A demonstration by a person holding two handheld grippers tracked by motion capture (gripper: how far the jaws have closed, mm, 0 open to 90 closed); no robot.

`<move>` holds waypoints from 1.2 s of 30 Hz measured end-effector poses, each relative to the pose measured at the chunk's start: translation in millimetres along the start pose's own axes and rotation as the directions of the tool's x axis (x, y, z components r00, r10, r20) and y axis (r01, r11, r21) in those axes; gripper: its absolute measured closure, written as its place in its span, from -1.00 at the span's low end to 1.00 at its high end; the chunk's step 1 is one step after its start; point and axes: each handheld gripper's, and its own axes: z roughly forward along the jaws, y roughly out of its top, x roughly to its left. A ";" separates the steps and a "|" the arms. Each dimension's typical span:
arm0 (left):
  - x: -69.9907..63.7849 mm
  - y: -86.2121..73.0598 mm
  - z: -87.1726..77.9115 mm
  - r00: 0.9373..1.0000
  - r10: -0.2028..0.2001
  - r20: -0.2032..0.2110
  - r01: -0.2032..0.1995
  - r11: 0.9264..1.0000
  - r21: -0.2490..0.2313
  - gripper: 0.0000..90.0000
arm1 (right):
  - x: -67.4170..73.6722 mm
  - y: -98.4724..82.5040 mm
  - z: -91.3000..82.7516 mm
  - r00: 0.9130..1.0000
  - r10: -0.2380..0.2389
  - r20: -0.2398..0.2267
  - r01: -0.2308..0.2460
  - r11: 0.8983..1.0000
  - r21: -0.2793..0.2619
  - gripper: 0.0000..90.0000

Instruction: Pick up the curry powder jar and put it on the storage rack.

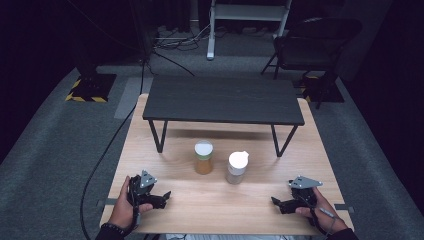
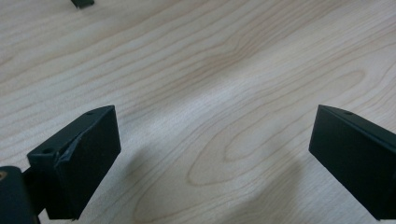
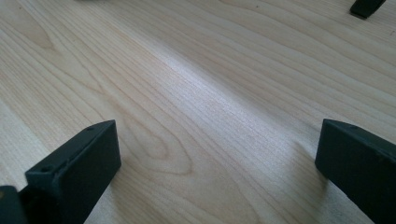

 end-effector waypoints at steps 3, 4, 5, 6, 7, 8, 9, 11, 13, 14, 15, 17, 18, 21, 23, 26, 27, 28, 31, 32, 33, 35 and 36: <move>-1.9 1.1 -2.0 1.000 -0.001 0.001 0.001 1.000 -0.015 -0.96 | 0.0 0.0 0.0 1.000 0.000 0.000 0.000 1.000 0.000 -1.00; -2.1 1.6 -2.5 1.000 0.003 0.002 -0.003 1.000 -0.020 -0.96 | 0.0 0.0 0.0 1.000 0.000 0.000 0.000 1.000 0.000 -1.00; -3.2 1.9 -3.0 1.000 -0.005 0.001 0.005 1.000 -0.025 -0.96 | 0.0 0.0 0.0 1.000 0.000 0.000 0.000 1.000 0.000 -1.00; -3.5 2.0 -3.2 1.000 -0.003 -0.001 0.003 0.999 -0.032 -0.96 | 0.0 0.0 0.0 1.000 0.000 0.000 0.000 1.000 0.000 -1.00; -3.9 2.8 -3.4 1.000 -0.002 0.000 0.002 0.999 -0.032 -0.96 | 0.0 0.0 0.0 1.000 0.000 0.000 0.000 1.000 0.000 -1.00; -5.0 3.6 -3.7 1.000 0.002 -0.002 -0.002 1.000 -0.031 -0.96 | 0.0 0.0 0.0 1.000 0.000 0.000 0.000 1.000 0.000 -1.00; -5.5 3.8 -3.9 1.000 0.007 -0.003 -0.007 0.999 -0.033 -0.96 | 0.0 0.0 0.0 1.000 0.000 0.000 0.000 1.000 0.000 -1.00; -5.9 3.9 -4.6 1.000 -0.001 0.001 0.001 0.999 -0.041 -0.96 | 0.0 0.0 0.0 1.000 0.000 0.000 0.000 1.000 0.000 -1.00; -7.2 4.6 -5.4 1.000 -0.001 0.000 0.001 0.999 -0.049 -0.96 | 0.0 0.0 0.0 1.000 0.000 0.000 0.000 1.000 0.000 -1.00; -7.6 5.1 -5.7 1.000 0.001 -0.001 -0.001 0.999 -0.052 -0.96 | 0.0 0.0 0.0 1.000 0.000 0.000 0.000 1.000 0.000 -1.00; -8.1 5.9 -5.8 1.000 0.005 -0.003 -0.005 0.999 -0.053 -0.96 | 0.0 0.0 0.0 1.000 0.000 0.000 0.000 1.000 0.000 -1.00; -9.2 6.7 -5.6 1.000 0.010 -0.003 -0.010 0.998 -0.059 -0.96 | 0.0 0.0 0.0 1.000 0.000 0.000 0.000 1.000 0.000 -1.00; -9.7 7.6 -5.6 1.000 0.009 -0.004 -0.009 0.998 -0.059 -0.96 | 0.0 0.0 0.0 1.000 0.000 0.000 0.000 1.000 0.000 -1.00; -10.8 9.5 -5.2 1.000 0.014 -0.004 -0.014 0.998 -0.067 -0.96 | 0.0 0.0 0.0 1.000 0.000 0.000 0.000 1.000 0.000 -1.00; -12.0 11.1 -4.8 1.000 0.018 -0.005 -0.018 0.997 -0.068 -0.96 | 0.0 0.0 0.0 1.000 0.000 0.000 0.000 1.000 0.000 -1.00; -13.7 13.5 -3.3 1.000 0.023 -0.006 -0.024 0.997 -0.073 -0.96 | 0.0 0.0 0.0 1.000 0.000 0.000 0.000 1.000 0.000 -1.00; -14.6 15.2 -3.0 1.000 0.028 -0.009 -0.029 0.997 -0.070 -0.96 | 0.0 0.0 0.0 1.000 0.000 0.000 0.000 1.000 0.000 -1.00; -15.2 15.6 -2.4 1.000 0.027 -0.007 -0.028 0.997 -0.074 -0.96 | 0.0 0.0 0.0 1.000 0.000 0.000 0.000 1.000 0.000 -1.00; -16.8 18.2 -1.2 0.999 0.031 -0.006 -0.032 0.997 -0.076 -0.96 | 0.1 0.0 0.0 1.000 0.000 0.000 0.000 1.000 0.000 -1.00; -17.5 18.9 -0.8 0.999 0.034 -0.006 -0.034 0.996 -0.078 -0.96 | 0.1 0.0 0.0 1.000 0.000 0.000 0.000 1.000 0.000 -1.00; -17.9 19.6 -0.7 0.999 0.035 -0.006 -0.036 0.996 -0.078 -0.96 | 0.1 0.0 0.0 1.000 0.000 0.000 0.000 1.000 0.000 -1.00; -18.4 21.3 0.4 0.999 0.038 -0.003 -0.038 0.996 -0.083 -0.96 | 0.1 0.0 0.0 1.000 0.000 0.000 0.000 1.000 0.000 -1.00; -19.2 22.2 0.9 0.999 0.035 -0.004 -0.035 0.996 -0.084 -0.96 | 0.1 0.0 0.0 1.000 0.000 0.000 0.000 1.000 0.000 -1.00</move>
